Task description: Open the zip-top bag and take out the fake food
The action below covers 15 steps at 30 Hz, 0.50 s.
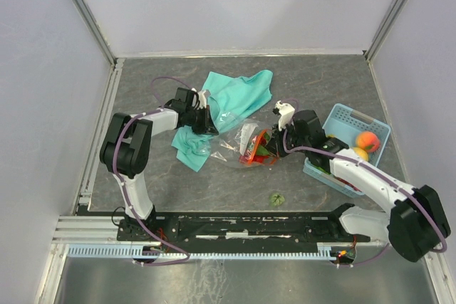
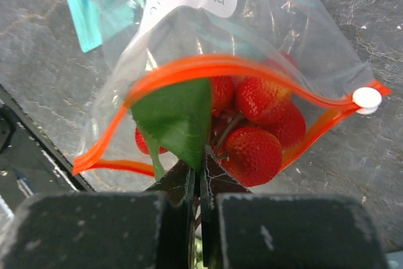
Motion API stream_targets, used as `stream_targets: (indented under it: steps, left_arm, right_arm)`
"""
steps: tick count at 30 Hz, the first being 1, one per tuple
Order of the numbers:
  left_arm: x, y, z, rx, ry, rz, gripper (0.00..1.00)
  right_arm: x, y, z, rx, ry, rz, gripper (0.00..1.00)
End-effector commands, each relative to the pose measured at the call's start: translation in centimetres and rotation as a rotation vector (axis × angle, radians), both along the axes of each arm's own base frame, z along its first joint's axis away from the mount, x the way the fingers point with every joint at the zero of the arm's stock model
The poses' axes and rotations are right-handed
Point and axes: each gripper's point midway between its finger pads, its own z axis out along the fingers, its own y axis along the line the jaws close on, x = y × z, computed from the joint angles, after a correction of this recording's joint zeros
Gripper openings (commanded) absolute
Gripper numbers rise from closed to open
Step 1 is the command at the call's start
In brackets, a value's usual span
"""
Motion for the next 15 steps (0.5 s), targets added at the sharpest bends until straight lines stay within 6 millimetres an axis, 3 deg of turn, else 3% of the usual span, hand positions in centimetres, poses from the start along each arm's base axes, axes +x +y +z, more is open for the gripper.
stream_targets:
  steps: [1, 5, 10, 15]
  left_arm:
    - [0.9, 0.7, 1.0, 0.026, -0.070, -0.003, 0.03]
    - [1.3, 1.2, 1.0, 0.036, -0.069, 0.035, 0.03]
    - [1.7, 2.0, 1.0, 0.019, -0.063, 0.073, 0.03]
    - [2.0, 3.0, 0.6, 0.018, -0.052, 0.097, 0.03]
  right_arm:
    - [-0.4, 0.2, 5.4, 0.115, -0.084, -0.021, 0.02]
    - [-1.5, -0.9, 6.7, 0.120, -0.095, -0.048, 0.02]
    - [-2.3, -3.0, 6.0, 0.075, -0.100, -0.108, 0.02]
    - [-2.5, -5.6, 9.1, 0.064, -0.172, -0.194, 0.02]
